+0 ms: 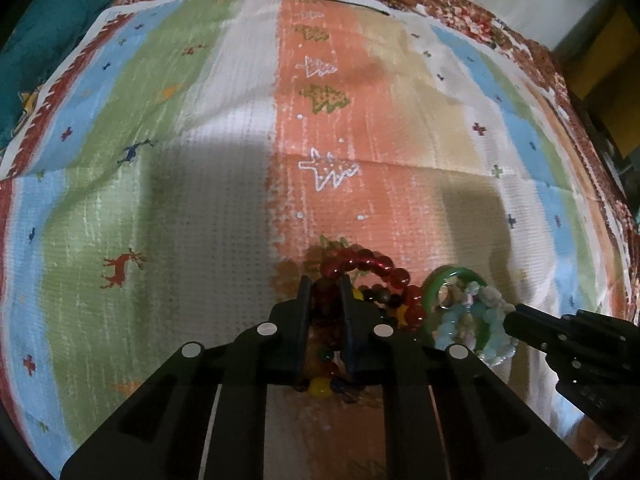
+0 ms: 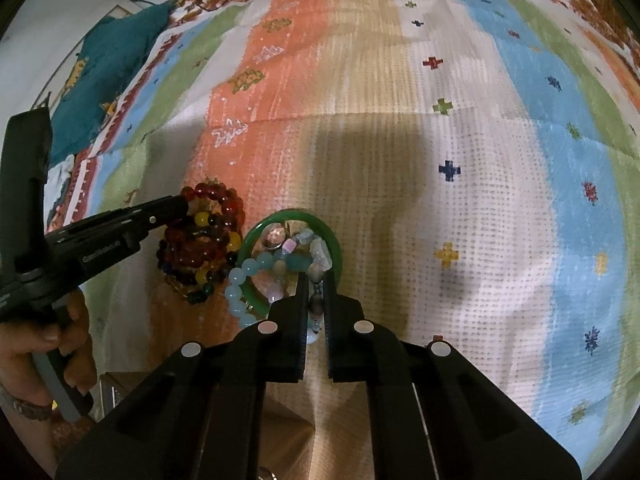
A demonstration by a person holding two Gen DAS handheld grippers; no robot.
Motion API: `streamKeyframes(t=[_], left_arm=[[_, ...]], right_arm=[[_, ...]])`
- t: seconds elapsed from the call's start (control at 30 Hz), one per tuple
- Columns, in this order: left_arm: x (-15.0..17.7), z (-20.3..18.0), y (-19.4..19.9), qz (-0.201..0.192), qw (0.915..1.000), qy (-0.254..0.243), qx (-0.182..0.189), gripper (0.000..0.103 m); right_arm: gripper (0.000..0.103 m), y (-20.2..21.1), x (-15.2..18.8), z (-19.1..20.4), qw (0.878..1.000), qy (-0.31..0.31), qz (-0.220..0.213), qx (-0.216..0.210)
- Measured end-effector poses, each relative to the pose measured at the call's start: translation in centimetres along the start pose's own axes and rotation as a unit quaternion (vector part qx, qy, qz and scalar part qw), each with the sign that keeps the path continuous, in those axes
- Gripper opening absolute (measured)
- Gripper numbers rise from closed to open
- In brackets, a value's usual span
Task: Organize jewelry
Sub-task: 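Lift both held bracelets and carry them over the silver tin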
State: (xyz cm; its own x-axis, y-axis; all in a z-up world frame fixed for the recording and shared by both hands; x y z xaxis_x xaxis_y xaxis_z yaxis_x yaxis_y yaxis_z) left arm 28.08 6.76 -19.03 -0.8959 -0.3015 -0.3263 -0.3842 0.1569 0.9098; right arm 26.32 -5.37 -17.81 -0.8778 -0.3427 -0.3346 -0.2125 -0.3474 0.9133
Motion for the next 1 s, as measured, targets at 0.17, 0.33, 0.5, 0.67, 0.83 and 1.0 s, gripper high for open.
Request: streamKeyframes(t=[0.17, 0.33, 0.5, 0.67, 0.83, 1.0], left_arm=[[-0.4, -0.5, 1.0, -0.009, 0.9999, 0.002, 0.008, 0.013], [-0.4, -1.2, 2.3, -0.019, 0.9997, 0.000, 0.014, 0.013], [-0.2, -1.9, 3.4, -0.031, 0.9994, -0.008, 0.015, 0.013], [0.2, -2.9, 4.8, -0.040, 0.9988, -0.017, 0.023, 0.013], [0.6, -3.5, 6.1, -0.048, 0.9982, -0.026, 0.023, 0.013], [0.9, -3.9, 7.6, -0.065, 0.9969, -0.040, 0.018, 0.013]], right_arm=[[0.008, 0.5, -0.1, 0.1, 1.000, 0.008, -0.005, 0.003], [0.008, 1.1, -0.1, 0.7, 1.000, 0.020, -0.011, 0.007], [0.008, 2.2, -0.2, 1.4, 0.999, 0.036, -0.024, 0.012], [0.008, 3.3, -0.2, 2.0, 0.998, 0.049, -0.036, 0.013], [0.008, 4.5, -0.2, 2.5, 0.997, 0.061, -0.049, 0.017], [0.008, 5.7, -0.1, 2.9, 0.995, 0.072, -0.061, 0.028]])
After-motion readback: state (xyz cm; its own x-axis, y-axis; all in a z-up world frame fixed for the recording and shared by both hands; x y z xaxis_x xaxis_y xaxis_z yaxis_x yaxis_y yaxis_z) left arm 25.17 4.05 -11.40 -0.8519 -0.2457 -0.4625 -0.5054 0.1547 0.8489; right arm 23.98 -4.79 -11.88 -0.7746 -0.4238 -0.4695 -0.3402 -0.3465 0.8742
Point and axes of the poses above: each gripper's, at about its wrist camera, not at the fingertips, and y roughly against the way its jaws point, z to its left, x to its underside, the point moved 10 cm from there along -y, roughly the way its jaws point, and after that the axes turned 8 degrees about y, right-handed, at the moved point
